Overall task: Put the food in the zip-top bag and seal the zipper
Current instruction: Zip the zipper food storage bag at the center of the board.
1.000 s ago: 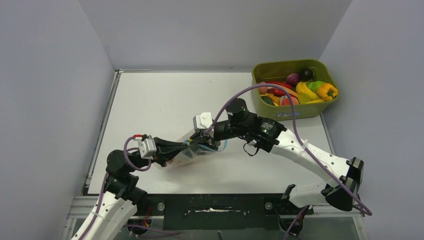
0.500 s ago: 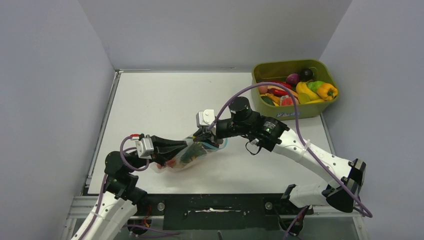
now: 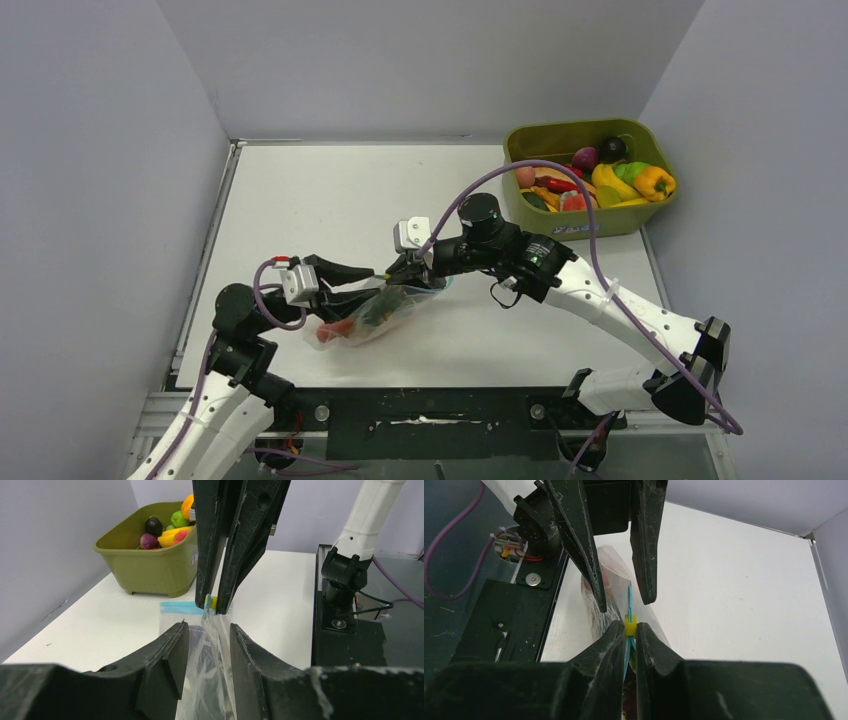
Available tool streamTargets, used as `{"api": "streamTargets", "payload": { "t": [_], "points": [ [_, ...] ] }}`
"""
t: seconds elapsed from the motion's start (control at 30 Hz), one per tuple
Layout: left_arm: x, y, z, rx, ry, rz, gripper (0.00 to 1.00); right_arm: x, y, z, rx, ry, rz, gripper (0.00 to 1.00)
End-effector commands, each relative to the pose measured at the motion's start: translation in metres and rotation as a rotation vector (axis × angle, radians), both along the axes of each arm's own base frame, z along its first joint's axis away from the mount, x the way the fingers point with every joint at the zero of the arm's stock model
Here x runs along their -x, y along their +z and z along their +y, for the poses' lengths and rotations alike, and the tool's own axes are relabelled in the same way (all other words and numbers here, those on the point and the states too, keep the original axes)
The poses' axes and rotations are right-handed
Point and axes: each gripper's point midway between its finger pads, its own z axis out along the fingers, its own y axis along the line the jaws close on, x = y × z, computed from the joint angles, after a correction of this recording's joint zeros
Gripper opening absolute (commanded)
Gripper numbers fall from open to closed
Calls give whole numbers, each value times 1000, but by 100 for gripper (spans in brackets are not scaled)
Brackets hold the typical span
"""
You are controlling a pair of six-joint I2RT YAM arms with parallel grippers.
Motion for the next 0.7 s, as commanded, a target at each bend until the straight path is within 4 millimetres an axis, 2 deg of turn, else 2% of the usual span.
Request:
{"api": "streamTargets", "payload": {
  "t": [0.0,0.1,0.23,0.3,0.37,0.4,0.67],
  "points": [
    [0,20,-1,-5,-8,-69,35,4,26,8,-85,38,-39,0],
    [-1,20,-2,-10,-12,-71,35,4,26,9,-85,41,-37,0],
    [-2,21,-4,-13,-21,-77,28,5,26,10,-83,45,-34,0],
    [-1,20,-4,-17,-29,-79,19,4,26,11,-82,45,-34,0],
    [0,21,-5,-18,-36,-81,2,4,24,12,-78,44,-31,0],
    [1,22,-5,-19,-42,-86,0,3,23,12,-73,41,-29,0],
    [7,39,4,6,1,-141,0,-12,1,1,-1,-43,-17,0]
  ]
}}
